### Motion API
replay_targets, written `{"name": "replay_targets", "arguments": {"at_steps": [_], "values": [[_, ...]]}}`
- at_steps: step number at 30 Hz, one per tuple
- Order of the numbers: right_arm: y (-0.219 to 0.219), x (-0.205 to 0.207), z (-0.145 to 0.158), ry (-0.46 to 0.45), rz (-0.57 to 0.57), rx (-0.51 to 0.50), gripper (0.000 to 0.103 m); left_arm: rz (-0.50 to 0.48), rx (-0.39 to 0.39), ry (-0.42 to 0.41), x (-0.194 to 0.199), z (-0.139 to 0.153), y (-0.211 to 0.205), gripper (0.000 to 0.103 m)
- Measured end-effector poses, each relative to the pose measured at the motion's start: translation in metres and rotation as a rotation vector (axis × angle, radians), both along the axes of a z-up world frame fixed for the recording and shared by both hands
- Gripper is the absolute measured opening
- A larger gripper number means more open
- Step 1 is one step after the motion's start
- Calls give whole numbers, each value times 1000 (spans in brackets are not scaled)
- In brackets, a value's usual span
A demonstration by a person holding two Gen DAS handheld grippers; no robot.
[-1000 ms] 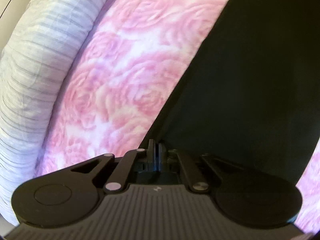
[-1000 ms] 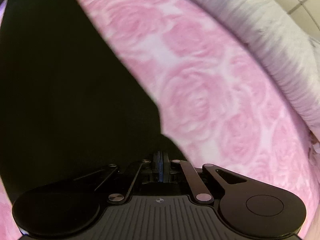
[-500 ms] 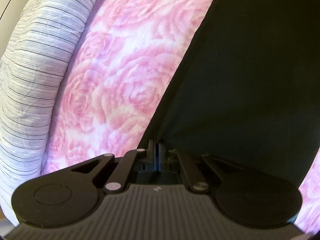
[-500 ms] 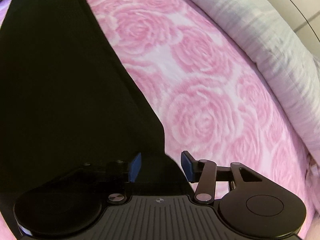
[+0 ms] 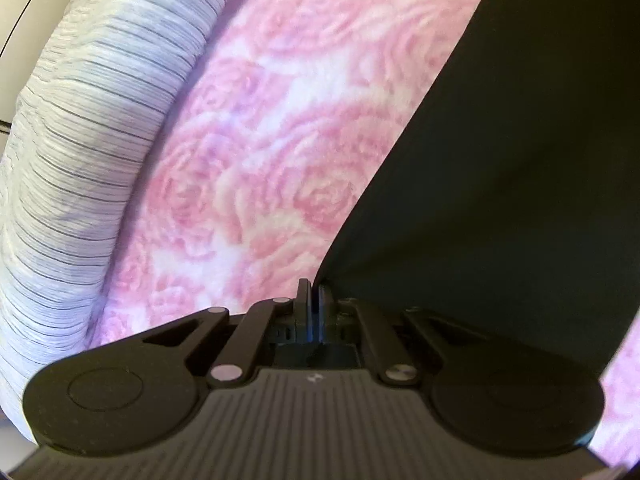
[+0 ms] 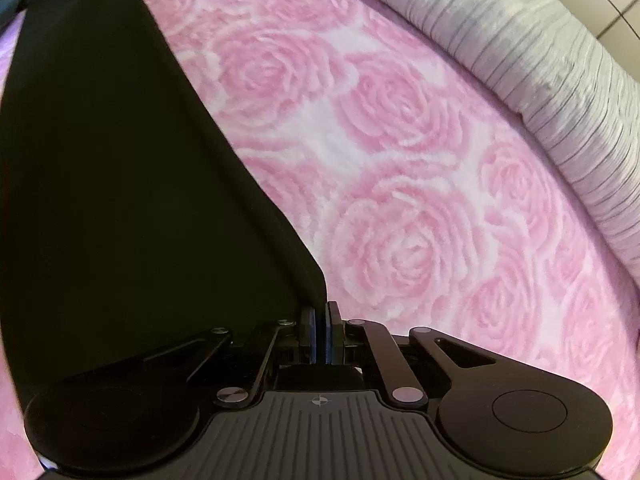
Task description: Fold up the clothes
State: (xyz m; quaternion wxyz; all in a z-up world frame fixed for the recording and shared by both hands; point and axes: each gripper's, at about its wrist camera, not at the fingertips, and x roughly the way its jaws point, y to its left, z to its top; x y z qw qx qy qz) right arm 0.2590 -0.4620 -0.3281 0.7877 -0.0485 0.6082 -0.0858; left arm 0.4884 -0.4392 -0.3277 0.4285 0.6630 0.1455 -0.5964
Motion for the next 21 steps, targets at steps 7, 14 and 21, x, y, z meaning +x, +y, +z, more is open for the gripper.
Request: {"name": "replay_targets", "arguments": {"at_steps": [7, 14, 21], "values": [[7, -23, 8, -73, -177, -116, 39, 83, -28, -57, 9, -6, 4, 28], [54, -80, 50, -148, -460, -167, 43, 114, -150, -37, -2, 51, 35, 30], [145, -141, 69, -196, -743, -79, 43, -270, -202, 157, -150, 76, 85, 48]]}}
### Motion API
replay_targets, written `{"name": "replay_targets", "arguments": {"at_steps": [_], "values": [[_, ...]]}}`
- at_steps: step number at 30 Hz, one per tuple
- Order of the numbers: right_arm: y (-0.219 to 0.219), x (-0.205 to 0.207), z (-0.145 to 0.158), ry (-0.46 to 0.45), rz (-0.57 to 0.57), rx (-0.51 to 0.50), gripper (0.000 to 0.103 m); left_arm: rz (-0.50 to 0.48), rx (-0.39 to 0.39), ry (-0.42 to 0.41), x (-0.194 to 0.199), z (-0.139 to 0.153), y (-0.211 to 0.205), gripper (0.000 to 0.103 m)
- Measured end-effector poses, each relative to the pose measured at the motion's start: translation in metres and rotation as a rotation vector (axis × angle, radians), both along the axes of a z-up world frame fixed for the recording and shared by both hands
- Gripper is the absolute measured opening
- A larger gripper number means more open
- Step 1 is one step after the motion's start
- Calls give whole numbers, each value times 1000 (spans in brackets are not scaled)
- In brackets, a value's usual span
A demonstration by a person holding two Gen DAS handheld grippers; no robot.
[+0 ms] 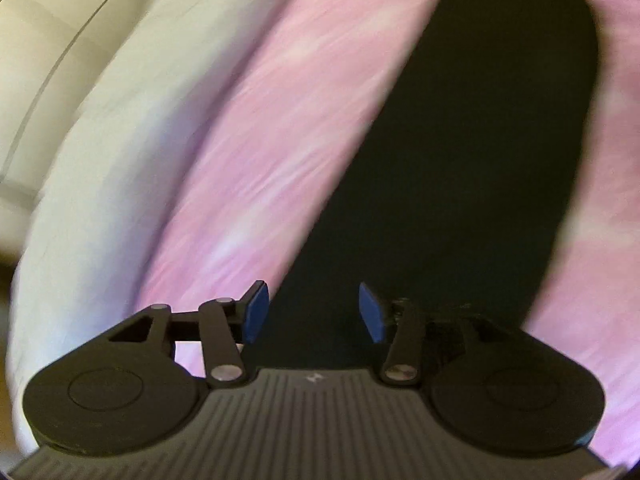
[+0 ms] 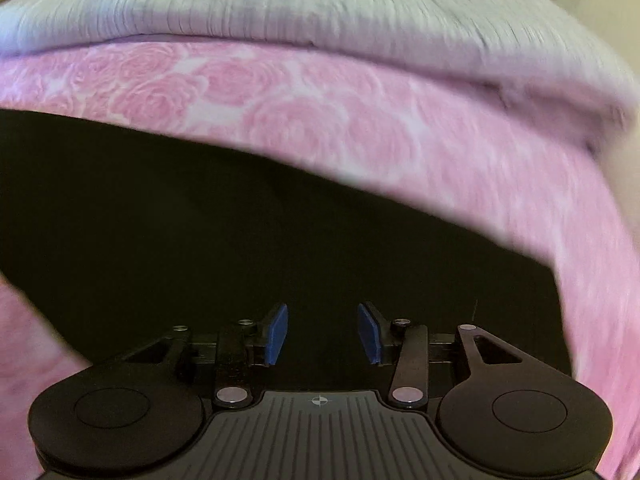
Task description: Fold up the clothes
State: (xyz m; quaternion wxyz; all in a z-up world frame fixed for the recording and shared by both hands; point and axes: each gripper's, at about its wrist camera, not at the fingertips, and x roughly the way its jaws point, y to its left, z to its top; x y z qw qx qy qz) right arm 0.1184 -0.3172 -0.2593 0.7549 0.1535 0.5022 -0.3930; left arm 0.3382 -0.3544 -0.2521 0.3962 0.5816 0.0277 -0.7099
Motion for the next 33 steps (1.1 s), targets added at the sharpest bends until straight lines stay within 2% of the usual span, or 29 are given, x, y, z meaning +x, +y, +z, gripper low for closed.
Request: {"name": "replay_targets", "arguments": {"at_steps": [3, 5, 10, 14, 17, 19, 20, 21, 22, 29, 33], "values": [[38, -18, -1, -16, -81, 44, 43, -250, -16, 49, -78, -4, 26, 53], [58, -28, 0, -40, -120, 46, 44, -386, -57, 52, -127, -10, 42, 53], [97, -53, 5, -99, -207, 40, 44, -574, -89, 111, -228, -25, 72, 53], [110, -70, 3, -130, -224, 39, 44, -697, -156, 16, -285, -53, 85, 53], [110, -83, -1, -152, -242, 54, 44, -752, -168, -102, -299, -78, 86, 52], [108, -91, -3, -170, -254, 63, 44, -793, -169, -176, -301, -89, 84, 44], [108, -95, -4, -180, -259, 65, 44, -806, -158, -200, -301, -91, 80, 27], [107, -100, -5, -192, -263, 65, 44, -786, -129, -189, -301, -88, 72, 5], [106, -102, -7, -203, -266, 70, 45, -739, -99, -153, -299, -80, 61, 3], [109, -88, -24, -298, -248, 98, 45, -350, 87, 150, -275, -35, -31, 1], [109, -64, -32, -389, -290, 92, 46, -271, 176, 269, -262, -27, -64, 1]]}}
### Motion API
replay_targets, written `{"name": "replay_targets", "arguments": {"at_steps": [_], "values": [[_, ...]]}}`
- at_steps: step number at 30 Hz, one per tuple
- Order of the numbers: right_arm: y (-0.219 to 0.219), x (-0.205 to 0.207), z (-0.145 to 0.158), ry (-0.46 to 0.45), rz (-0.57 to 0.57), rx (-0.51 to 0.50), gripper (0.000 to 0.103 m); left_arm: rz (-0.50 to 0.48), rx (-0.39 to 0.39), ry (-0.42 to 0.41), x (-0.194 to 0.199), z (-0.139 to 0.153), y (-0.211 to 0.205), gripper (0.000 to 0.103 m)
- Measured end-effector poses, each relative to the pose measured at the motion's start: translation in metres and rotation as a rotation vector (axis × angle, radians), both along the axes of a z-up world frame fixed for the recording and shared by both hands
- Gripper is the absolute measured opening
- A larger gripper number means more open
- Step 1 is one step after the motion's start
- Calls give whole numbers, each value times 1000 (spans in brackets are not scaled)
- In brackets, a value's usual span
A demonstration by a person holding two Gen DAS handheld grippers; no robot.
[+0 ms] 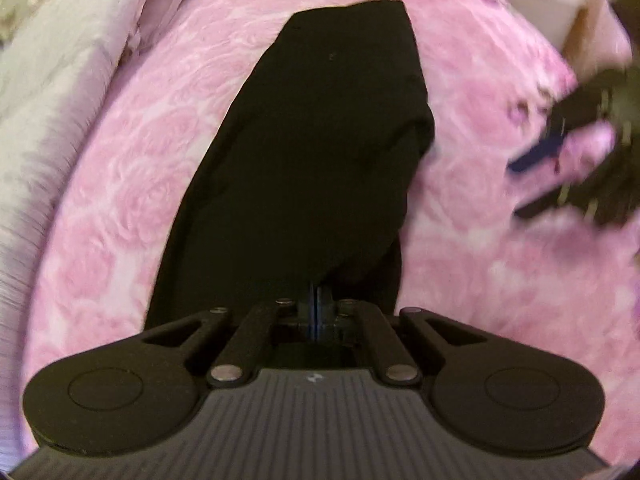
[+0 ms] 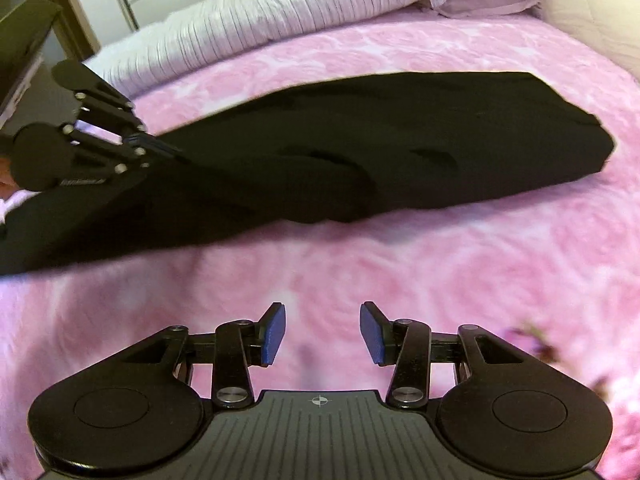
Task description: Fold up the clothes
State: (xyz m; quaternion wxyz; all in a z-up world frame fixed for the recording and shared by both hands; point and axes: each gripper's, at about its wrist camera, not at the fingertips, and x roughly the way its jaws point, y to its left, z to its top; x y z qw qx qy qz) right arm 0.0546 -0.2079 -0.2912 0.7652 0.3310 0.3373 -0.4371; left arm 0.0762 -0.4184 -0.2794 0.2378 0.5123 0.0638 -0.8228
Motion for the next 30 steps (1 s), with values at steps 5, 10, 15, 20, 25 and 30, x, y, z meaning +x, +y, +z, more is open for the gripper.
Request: {"name": "replay_targets", "arguments": {"at_steps": [5, 10, 15, 20, 25, 30], "values": [[-5, 32, -11, -110, -112, -4, 49, -15, 33, 36, 7, 4, -11, 1], [-17, 63, -25, -175, -229, -20, 60, 28, -6, 92, 18, 11, -21, 1], [-38, 62, -41, -305, -415, -27, 62, 21, -4, 148, 25, 16, -26, 1], [-50, 50, -52, -363, -528, -80, 62, 7, -9, 165, 32, 17, -27, 1], [-34, 22, -32, -346, -685, -149, 56, -66, -32, 138, 27, 14, -17, 1], [-39, 21, -34, -300, -662, -137, 51, -190, -99, 29, 12, -5, 8, 2]]}}
